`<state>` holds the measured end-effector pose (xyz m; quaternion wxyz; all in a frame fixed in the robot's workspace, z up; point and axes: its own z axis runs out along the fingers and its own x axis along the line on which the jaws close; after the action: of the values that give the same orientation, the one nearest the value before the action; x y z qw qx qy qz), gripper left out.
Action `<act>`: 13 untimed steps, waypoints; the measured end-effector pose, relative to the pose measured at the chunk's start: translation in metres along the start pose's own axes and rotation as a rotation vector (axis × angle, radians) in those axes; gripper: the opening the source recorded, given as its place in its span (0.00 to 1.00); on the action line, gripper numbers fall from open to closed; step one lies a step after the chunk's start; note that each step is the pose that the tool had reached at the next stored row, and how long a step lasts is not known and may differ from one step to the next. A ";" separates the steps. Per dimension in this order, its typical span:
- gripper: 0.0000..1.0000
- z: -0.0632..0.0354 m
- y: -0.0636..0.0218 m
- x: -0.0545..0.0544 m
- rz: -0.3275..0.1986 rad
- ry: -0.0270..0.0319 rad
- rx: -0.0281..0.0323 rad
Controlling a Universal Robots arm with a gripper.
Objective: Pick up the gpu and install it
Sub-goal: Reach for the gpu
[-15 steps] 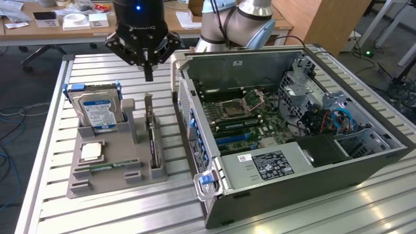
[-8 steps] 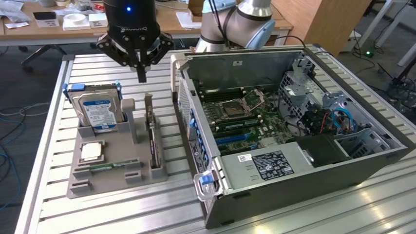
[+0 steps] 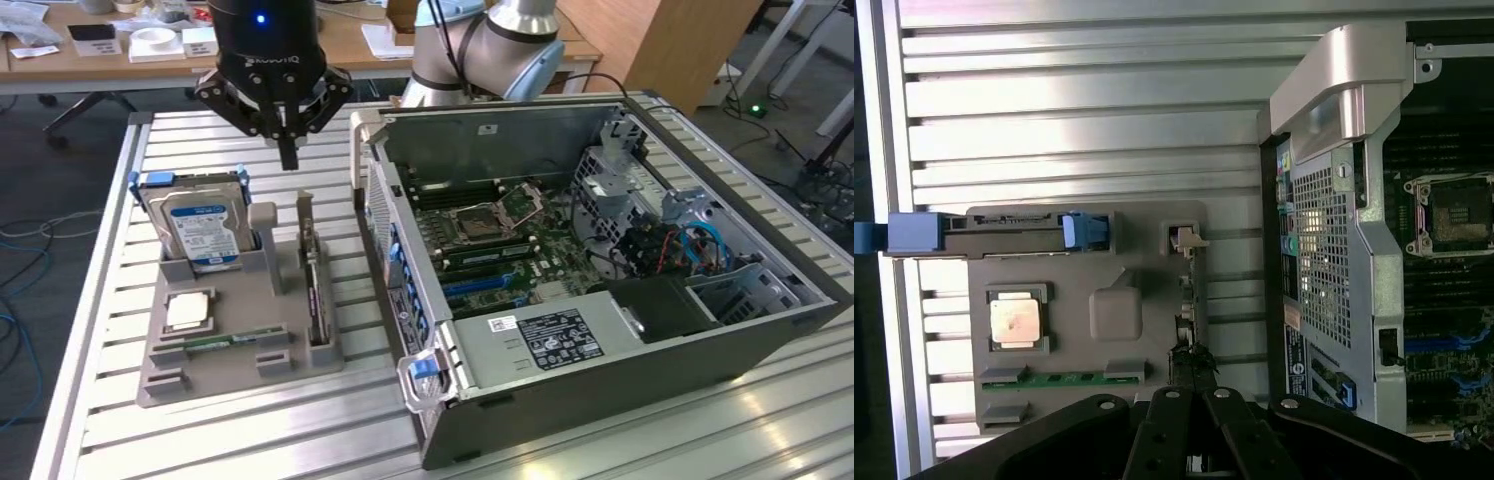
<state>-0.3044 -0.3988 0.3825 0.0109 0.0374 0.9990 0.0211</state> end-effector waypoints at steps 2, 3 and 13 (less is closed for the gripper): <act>0.11 0.0000 0.0000 0.000 0.000 0.0000 0.0000; 0.11 0.0000 0.0000 0.000 0.000 0.0000 -0.0001; 0.11 -0.0005 -0.0140 -0.001 0.000 -0.0001 0.0008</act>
<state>-0.3044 -0.4129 0.3824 0.0109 0.0374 0.9990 0.0208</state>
